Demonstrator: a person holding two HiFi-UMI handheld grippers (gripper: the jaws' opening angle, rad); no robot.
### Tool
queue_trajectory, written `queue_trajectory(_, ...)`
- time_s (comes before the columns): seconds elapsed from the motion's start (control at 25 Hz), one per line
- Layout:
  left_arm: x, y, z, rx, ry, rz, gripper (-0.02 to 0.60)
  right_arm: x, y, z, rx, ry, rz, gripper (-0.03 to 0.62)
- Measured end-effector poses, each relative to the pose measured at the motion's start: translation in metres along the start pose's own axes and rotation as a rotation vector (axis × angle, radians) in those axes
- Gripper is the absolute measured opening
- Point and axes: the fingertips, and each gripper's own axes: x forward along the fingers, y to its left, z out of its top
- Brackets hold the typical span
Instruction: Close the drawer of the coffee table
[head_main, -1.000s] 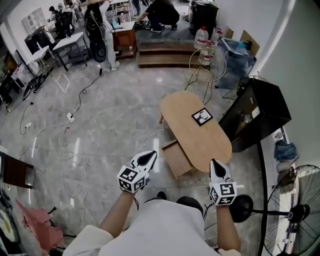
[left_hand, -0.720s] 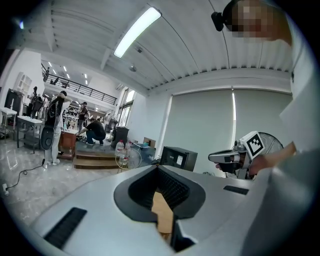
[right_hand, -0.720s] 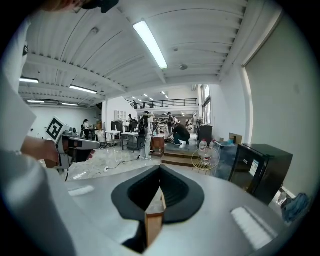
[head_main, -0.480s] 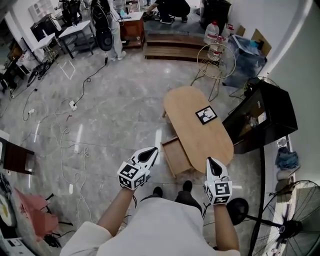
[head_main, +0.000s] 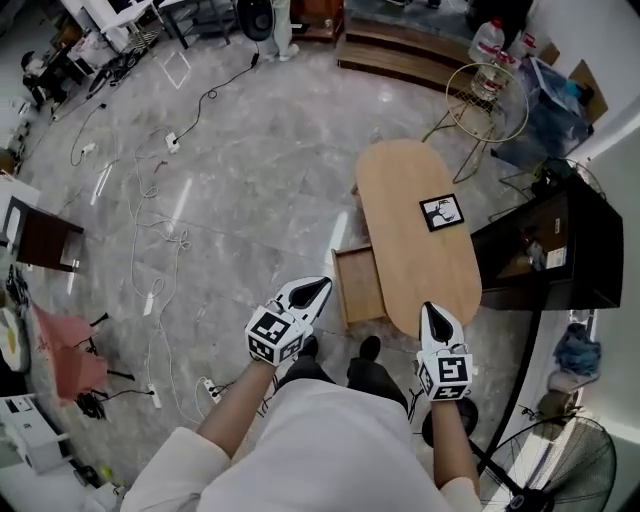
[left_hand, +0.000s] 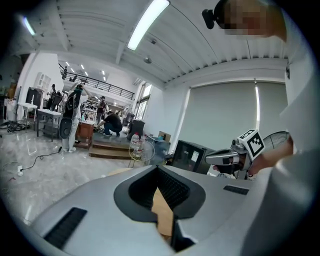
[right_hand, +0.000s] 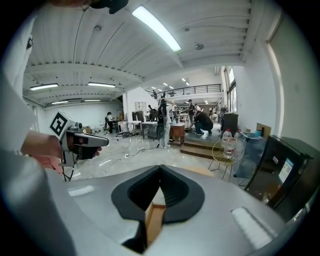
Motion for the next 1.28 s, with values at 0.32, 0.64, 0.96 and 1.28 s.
queue_trajectory(0.32, 0.035, 0.0, -0.037, -0.064, 0.027, 0.064, 0.006, 0.039, -0.012, -0.041, 0.016, 0.092, 0.135, 0.011)
queue_trajectory(0.64, 0.065, 0.012, -0.093, -0.138, 0.051, 0.089, 0.006, 0.078, -0.003, -0.089, 0.019, 0.185, 0.238, 0.011)
queue_trajectory(0.96, 0.089, 0.037, -0.171, -0.238, 0.13, 0.097, 0.006, 0.121, -0.01, -0.14, 0.062, 0.261, 0.251, 0.011)
queue_trajectory(1.28, 0.115, 0.053, -0.267, -0.352, 0.198, 0.082, 0.006, 0.161, -0.009, -0.216, 0.149, 0.32, 0.216, 0.011)
